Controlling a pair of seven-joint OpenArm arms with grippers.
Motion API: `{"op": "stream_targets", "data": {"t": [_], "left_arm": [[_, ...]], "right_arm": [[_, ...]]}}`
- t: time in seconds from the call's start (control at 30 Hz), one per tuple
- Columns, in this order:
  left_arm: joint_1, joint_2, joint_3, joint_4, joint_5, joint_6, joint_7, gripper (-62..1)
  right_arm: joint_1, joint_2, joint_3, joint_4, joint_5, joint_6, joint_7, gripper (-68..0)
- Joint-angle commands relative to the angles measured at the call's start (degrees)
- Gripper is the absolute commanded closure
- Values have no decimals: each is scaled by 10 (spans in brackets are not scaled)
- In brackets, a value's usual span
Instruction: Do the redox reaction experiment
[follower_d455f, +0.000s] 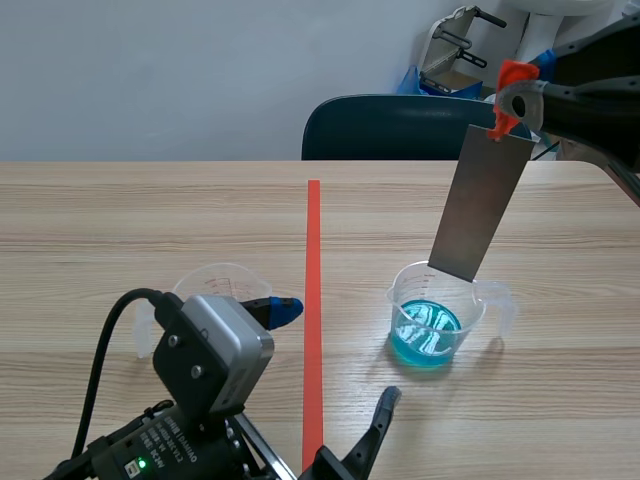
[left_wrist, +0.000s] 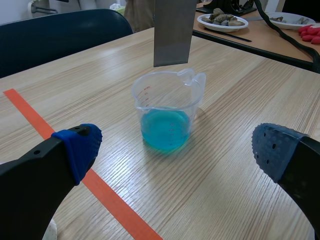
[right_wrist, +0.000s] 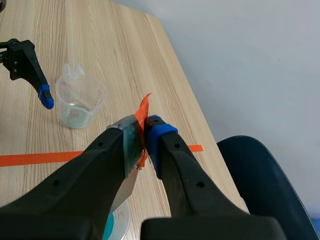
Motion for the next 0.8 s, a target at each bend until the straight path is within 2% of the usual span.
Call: {"op": "stream_targets", "data": {"t": [0.0,0.77], "left_arm": [[-1,2,0,5,1,-1,-10,-623],[-1,2,0,5,1,-1,-10,-623]], "right_arm": [[7,6,7,3,8,4,13,-8],[7,6,7,3,8,4,17,-8]]}}
